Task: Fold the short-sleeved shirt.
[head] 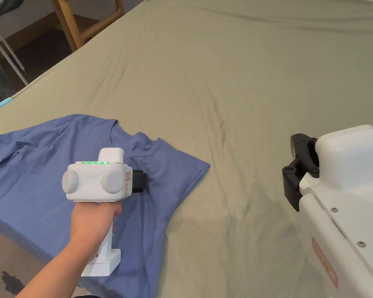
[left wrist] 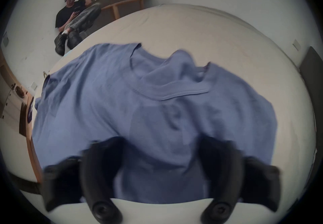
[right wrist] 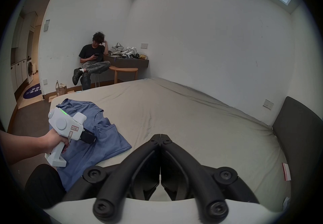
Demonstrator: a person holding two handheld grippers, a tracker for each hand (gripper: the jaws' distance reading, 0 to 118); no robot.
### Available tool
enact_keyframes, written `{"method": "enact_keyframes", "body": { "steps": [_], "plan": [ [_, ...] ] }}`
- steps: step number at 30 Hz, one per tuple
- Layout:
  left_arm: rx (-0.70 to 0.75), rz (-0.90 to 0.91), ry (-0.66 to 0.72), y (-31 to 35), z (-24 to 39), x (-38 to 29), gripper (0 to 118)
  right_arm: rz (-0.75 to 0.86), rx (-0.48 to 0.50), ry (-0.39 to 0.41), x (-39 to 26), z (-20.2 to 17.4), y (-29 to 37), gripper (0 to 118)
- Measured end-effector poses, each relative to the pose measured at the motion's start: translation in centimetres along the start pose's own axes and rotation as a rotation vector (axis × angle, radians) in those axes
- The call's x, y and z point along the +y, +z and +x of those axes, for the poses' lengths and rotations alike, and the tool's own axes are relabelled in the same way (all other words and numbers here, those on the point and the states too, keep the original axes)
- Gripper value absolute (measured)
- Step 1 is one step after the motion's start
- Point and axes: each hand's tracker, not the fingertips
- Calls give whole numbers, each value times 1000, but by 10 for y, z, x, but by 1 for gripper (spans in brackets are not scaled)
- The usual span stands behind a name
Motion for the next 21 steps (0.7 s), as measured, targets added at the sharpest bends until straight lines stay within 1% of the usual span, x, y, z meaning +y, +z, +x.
{"method": "enact_keyframes", "body": {
  "steps": [1,2,3,4,5,6,7,9,11,15,16,19,21],
  "plan": [
    [13,37,-26,6,7,0,10,1,0,1,0,0,0,1],
    [18,55,-90,9,13,1,0,0,-1,2,0,-1,0,1],
    [7,66,-120,5,22,0,0,-1,0,0,0,0,1,1],
    [122,66,-182,-1,26,-3,0,-2,1,0,0,0,2,1],
    [94,45,-192,-5,30,-6,0,-3,1,0,0,1,3,1],
    [79,73,-162,-3,25,-7,0,-3,-1,1,0,1,6,1],
    [27,93,-104,-1,20,-6,0,0,-4,2,0,2,9,1],
    [-38,97,-49,4,-2,-7,0,10,-10,1,0,5,16,1],
    [-41,108,-51,13,-7,-11,0,14,-18,-4,1,8,20,1],
    [-23,258,-50,50,-6,-16,0,15,-36,-14,3,13,31,1],
    [-51,244,-17,59,-7,-19,0,18,-41,-17,4,14,35,1],
    [-72,316,75,90,-14,-18,0,36,-51,-28,8,18,50,1],
    [-73,361,101,116,-15,-19,0,54,-60,-31,11,19,60,1]
  ]
}}
